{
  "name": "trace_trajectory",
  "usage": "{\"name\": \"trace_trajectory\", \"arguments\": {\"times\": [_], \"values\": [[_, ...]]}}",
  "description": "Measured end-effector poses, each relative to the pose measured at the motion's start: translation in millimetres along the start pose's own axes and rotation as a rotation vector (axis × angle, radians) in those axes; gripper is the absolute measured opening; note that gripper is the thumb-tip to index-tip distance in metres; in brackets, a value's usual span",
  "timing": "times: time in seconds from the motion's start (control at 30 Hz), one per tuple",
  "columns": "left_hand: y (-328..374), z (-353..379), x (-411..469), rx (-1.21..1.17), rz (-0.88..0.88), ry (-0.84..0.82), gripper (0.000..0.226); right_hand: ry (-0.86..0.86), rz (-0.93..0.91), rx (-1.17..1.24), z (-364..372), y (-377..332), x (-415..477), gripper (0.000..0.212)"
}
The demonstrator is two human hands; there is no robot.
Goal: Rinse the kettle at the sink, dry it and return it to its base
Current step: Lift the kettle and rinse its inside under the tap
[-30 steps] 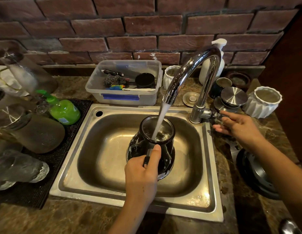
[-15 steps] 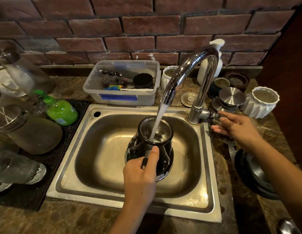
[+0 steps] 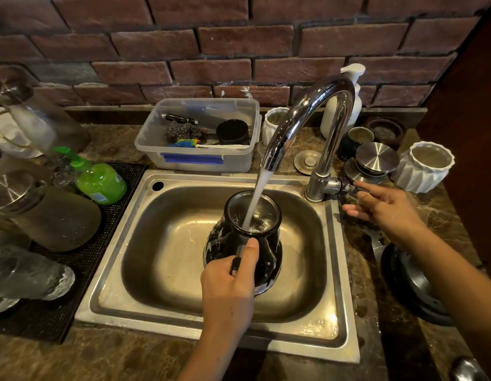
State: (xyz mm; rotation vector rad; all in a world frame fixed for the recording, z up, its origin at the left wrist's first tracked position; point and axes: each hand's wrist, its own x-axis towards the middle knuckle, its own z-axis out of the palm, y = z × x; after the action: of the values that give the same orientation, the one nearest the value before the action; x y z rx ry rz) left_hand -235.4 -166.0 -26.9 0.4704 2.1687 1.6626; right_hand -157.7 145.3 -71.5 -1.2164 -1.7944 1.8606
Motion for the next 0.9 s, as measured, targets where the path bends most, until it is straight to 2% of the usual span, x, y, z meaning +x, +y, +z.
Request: {"name": "trace_trajectory", "arguments": {"times": [0.43, 0.9], "values": [[-2, -3, 4, -0.002, 0.044, 0.001, 0.06, 0.153, 0.007, 0.167, 22, 7, 2, 0.04], [-8, -5, 3, -0.036, 0.059, -0.025, 0.058, 0.206, 0.013, 0.16, 28, 6, 0, 0.04]]}}
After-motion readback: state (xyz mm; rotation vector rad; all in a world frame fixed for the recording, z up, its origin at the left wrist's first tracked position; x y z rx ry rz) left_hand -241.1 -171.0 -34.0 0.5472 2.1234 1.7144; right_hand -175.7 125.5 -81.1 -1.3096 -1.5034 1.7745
